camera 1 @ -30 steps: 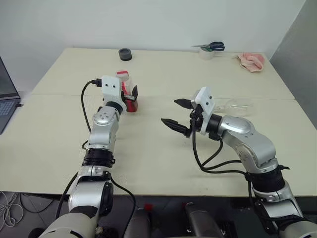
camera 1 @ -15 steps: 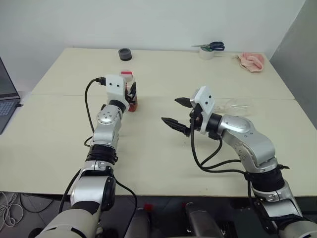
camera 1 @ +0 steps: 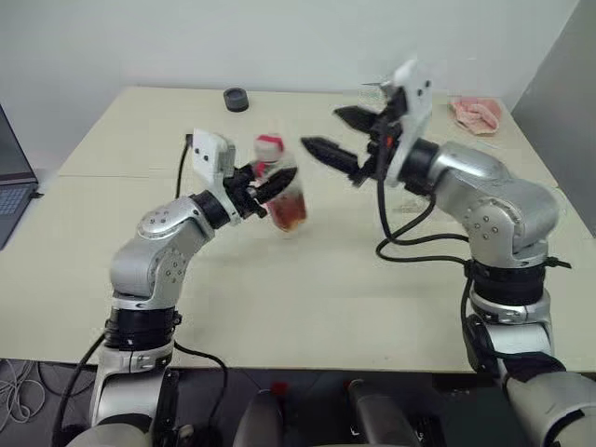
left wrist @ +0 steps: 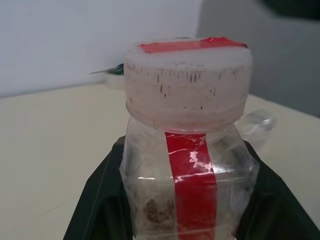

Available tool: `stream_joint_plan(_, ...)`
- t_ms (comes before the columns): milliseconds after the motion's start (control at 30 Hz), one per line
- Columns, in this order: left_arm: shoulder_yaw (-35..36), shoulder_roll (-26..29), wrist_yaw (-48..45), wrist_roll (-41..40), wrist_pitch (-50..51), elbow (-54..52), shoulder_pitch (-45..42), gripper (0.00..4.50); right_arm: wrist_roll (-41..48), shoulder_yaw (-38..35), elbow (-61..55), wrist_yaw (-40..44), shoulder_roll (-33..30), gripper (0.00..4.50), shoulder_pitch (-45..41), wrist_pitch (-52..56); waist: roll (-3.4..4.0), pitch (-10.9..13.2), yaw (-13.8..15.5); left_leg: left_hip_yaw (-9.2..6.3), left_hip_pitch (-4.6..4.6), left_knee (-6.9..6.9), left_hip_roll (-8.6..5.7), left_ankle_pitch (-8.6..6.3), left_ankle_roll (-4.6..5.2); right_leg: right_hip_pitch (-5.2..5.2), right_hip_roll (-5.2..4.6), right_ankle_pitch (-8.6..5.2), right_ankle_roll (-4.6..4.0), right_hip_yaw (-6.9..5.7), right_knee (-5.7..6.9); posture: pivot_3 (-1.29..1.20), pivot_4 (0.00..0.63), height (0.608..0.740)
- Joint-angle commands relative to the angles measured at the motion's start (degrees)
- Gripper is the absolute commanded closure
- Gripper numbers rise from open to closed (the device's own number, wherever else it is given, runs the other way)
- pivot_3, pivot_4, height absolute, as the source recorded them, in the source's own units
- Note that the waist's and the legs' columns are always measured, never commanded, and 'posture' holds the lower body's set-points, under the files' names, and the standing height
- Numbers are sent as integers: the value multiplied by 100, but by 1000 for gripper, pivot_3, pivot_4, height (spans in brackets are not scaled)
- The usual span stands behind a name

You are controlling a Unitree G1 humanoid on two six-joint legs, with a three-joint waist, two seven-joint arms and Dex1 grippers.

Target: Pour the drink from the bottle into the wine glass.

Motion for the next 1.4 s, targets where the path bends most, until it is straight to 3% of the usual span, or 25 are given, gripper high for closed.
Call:
stream_joint_plan(33, -79, 117, -117, -39, 155, -278, -34, 2577, 183, 4, -120, -85, -40, 0, -204, 380, 0, 0, 2, 0, -2, 5, -1, 0, 0, 0, -1, 0, 0, 0, -1, 0, 150, 740)
stream_joint_plan(333, -544, 205, -222, 559, -142, -292, -84, 2577, 291, 26, -156, -378, 185, 0, -173, 641, 0, 0, 6, 2, -4, 8, 3, 1, 1, -3, 6, -4, 5, 2, -3, 0, 150, 740)
stream_joint_plan(633, -561, 126, -267, 712, -263, -296, -101, 2577, 47, 300, -109, -572, 254, 0, -28, 533, 0, 0, 9, 4, -6, 6, 3, 1, 1, -6, 5, -2, 3, 4, -4, 0, 150, 740)
stream_joint_plan(733, -550, 115, -274, 718, -259, -313, -87, 2577, -19, 324, -96, -623, 265, 598, -18, 494, 0, 0, 9, 4, -7, 7, 3, 1, 1, -6, 5, -5, 7, 4, -4, 0, 150, 740)
stream_joint_plan(933, -527, 61, -253, 689, -233, -333, -55, 2577, -80, 217, -12, -736, 374, 2643, -21, 372, 0, 0, 7, 4, -7, 6, 4, 1, 1, -7, 6, -4, 6, 4, -4, 0, 150, 740)
stream_joint_plan(1067, -515, 44, -244, 697, -246, -325, -64, 2577, -33, 228, 31, -545, 336, 2644, -17, 230, 0, 0, 8, 4, -8, 7, 2, 1, 1, -6, 4, -3, 5, 4, -4, 0, 150, 740)
stream_joint_plan(1133, -487, 17, -258, 649, -249, -315, -80, 2577, 222, 194, 117, 37, 316, 2644, -32, -79, 0, 0, 8, 4, -8, 7, 2, 1, 1, -6, 4, -3, 5, 3, -4, 0, 150, 740)
stream_joint_plan(1267, -534, -6, -393, 608, -258, -289, -85, 2577, 689, 511, 476, 2111, -127, 2644, -267, -571, 1, 1, 18, 5, -8, 8, 1, 1, 1, -5, 4, -3, 5, 2, -6, 0, 150, 740)
stream_joint_plan(1400, -617, -65, -468, 558, -169, -418, -162, 2578, 303, 937, 1415, 3724, -425, 2644, -596, -1527, 1, 1, 13, 6, -8, 9, 0, 0, 2, -5, 3, -4, 6, 2, -7, 0, 150, 740)
